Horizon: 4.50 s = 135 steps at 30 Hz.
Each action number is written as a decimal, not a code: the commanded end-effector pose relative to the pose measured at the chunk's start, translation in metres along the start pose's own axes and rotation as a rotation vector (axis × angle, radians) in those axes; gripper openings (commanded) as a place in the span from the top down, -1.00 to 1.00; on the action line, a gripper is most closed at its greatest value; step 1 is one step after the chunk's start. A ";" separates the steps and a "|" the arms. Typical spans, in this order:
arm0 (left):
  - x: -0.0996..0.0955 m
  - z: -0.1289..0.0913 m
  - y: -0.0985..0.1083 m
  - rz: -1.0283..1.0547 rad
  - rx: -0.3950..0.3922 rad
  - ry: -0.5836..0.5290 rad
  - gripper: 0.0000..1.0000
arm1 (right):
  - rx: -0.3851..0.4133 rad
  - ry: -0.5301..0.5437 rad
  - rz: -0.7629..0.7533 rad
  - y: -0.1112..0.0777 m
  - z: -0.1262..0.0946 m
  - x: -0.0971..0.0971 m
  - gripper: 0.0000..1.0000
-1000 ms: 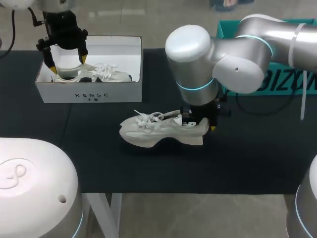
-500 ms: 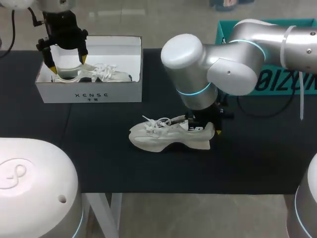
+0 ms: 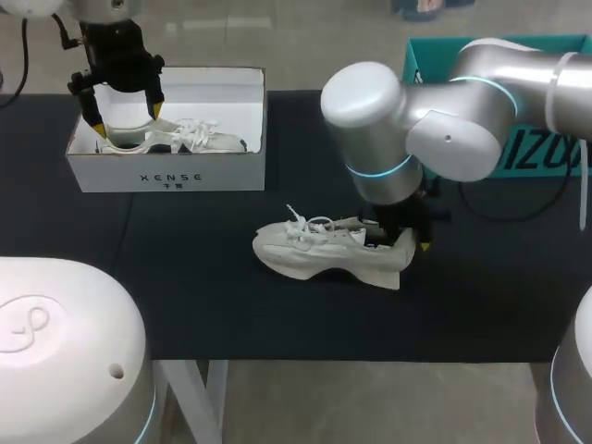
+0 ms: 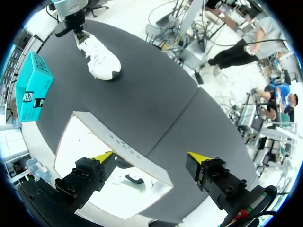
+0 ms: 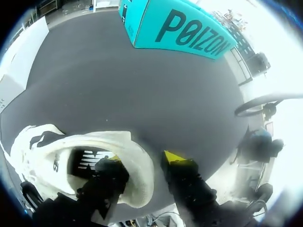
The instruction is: Take the shoe out of the shoebox, open the shoe tongue, remove and reinsert the insole, then place the shoe into the shoebox
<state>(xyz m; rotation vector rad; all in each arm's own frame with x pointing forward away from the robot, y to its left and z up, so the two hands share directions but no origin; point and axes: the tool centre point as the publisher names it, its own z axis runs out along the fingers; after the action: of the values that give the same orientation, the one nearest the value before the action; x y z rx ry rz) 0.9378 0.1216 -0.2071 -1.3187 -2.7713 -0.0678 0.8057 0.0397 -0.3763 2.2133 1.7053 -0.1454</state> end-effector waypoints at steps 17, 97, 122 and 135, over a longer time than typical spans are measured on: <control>0.001 0.000 0.000 0.001 -0.002 -0.001 -1.00 | -0.472 1.052 -1.246 -0.005 -0.157 -0.049 -1.00; 0.001 0.000 0.000 0.001 -0.002 -0.001 -1.00 | -0.858 1.143 -1.299 0.019 -0.037 -0.037 -1.00; 0.001 0.000 0.000 0.001 -0.002 -0.001 -1.00 | -0.958 1.066 -1.121 0.001 0.021 -0.001 -1.00; 0.001 0.000 0.000 0.001 -0.002 -0.001 -1.00 | -0.962 1.120 -1.074 0.005 0.043 0.033 -1.00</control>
<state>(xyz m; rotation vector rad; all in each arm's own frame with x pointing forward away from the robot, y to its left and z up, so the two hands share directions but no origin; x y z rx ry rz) 0.9378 0.1216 -0.2071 -1.3187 -2.7714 -0.0678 0.8126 0.0478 -0.4139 0.4480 2.4386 1.5045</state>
